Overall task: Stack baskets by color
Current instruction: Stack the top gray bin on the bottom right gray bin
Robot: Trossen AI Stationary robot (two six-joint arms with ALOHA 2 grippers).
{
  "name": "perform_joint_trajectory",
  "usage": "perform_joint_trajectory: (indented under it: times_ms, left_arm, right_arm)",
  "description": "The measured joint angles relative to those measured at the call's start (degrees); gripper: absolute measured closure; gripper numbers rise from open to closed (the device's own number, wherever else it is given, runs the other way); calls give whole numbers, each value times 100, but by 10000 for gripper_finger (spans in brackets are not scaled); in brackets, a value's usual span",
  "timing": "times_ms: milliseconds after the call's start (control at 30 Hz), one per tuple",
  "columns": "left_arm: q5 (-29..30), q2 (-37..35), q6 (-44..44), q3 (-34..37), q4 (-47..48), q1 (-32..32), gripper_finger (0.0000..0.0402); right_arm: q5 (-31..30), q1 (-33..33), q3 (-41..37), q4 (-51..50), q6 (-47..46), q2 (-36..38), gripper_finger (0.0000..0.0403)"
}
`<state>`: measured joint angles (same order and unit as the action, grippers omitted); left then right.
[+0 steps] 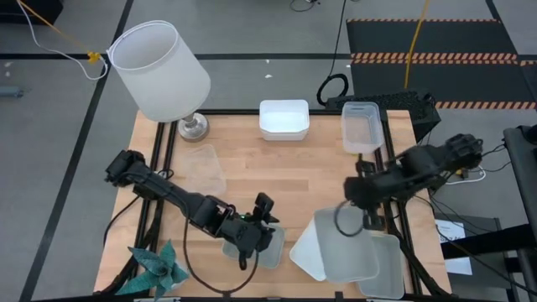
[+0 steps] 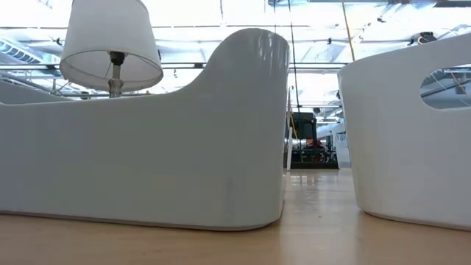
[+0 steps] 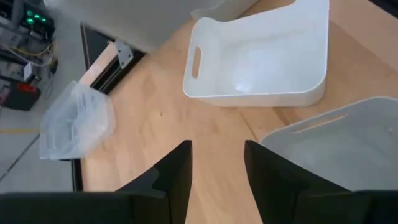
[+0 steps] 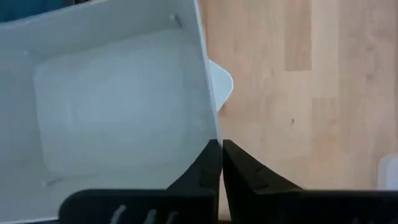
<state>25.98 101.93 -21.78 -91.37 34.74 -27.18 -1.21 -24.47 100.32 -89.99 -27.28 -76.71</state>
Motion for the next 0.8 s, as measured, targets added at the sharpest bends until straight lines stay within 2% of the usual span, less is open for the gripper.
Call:
perform_joint_trajectory:
  times_ms: [133, 467, 800]
  left_arm:
    - [2, 2, 25, 0, -13, 22, 261]
    - [-15, 2, 123, 0, -34, 7, 259]
    - [-17, 7, 161, 0, -68, 5, 259]
  right_arm:
    - [-203, -542, -403, -3, -698, 267, 403]
    - [-143, -1607, -1804, 129, -2221, 953, 403]
    - [-13, -2431, -2272, 141, -3443, 1372, 403]
